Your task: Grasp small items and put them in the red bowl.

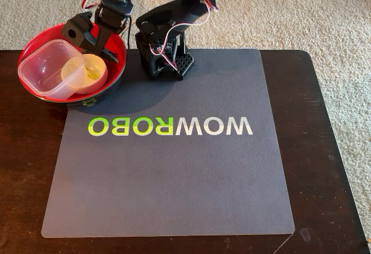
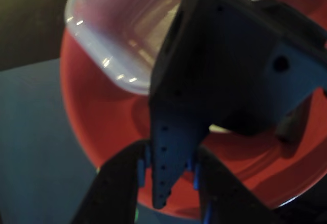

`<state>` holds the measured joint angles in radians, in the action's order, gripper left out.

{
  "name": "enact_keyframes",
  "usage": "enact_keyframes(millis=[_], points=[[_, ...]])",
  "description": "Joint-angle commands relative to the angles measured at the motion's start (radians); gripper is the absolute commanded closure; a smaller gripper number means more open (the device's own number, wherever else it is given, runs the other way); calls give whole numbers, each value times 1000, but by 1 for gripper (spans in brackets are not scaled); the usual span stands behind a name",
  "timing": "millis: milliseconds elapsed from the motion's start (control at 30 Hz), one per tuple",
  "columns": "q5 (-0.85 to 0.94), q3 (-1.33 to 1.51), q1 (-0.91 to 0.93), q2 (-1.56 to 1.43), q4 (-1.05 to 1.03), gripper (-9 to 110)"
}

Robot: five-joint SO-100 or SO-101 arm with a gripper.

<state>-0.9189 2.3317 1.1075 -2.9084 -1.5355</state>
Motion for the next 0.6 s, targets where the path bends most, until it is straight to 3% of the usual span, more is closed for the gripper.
enact_keyframes(millis=[0,67,167,233,567], points=[[-29,35,60,-29,25,101],[-41,61,81,-54,23,100],[-67,78,104,-32,25,80],[-74,78,100,9,25,73],[-44,-52,-2,124,-46,68]])
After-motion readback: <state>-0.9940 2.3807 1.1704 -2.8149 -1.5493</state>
